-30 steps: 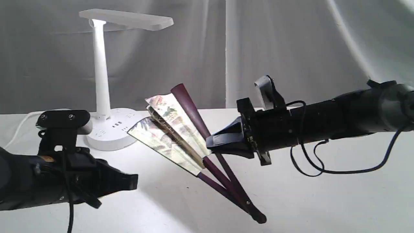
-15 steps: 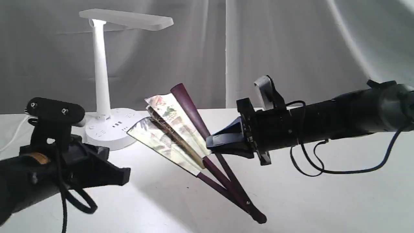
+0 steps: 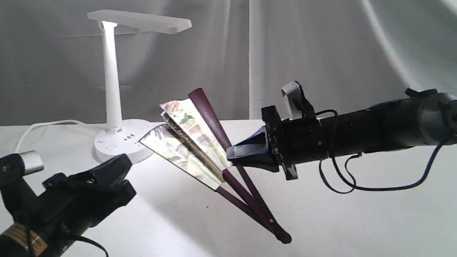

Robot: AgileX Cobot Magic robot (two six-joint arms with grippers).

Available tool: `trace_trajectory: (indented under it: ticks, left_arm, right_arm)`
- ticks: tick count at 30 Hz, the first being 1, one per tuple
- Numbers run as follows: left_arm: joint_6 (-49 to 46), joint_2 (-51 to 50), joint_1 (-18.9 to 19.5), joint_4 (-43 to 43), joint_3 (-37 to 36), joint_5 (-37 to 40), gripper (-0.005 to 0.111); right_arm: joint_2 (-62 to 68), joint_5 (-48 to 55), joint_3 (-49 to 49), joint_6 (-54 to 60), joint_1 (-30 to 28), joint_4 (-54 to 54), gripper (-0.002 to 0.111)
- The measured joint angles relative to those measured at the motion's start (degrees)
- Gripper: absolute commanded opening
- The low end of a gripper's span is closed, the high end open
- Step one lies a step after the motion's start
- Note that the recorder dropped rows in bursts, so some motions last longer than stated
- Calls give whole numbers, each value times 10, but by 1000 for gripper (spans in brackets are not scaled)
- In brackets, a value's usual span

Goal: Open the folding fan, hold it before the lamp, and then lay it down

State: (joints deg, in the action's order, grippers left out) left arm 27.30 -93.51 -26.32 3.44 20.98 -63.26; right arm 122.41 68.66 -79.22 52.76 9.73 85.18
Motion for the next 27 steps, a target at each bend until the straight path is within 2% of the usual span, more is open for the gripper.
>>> trace_trajectory:
  ticks: [7,10,15,17,20,27]
  left_arm:
    - [209,-89,14,-29,31,-7,0]
    - [302,-129,47,-101,55,-20,0]
    - [456,-211,128,-258,115,-57,0]
    - [496,-245,155,-316,145,-57,0]
    - [525,-285,175,-385,188,-57,0]
    - [556,-307,176,-435,242,-58,0]
  right_arm:
    - [0,1,0,2,0,13,0]
    - [0,2,0,2,0,15,0]
    - [0,2,0,2,0,15,0]
    - [0,3,0,2,0,15,0]
    - [0,4,0,2,0,15,0]
    - [0,4,0,2,0,15,0]
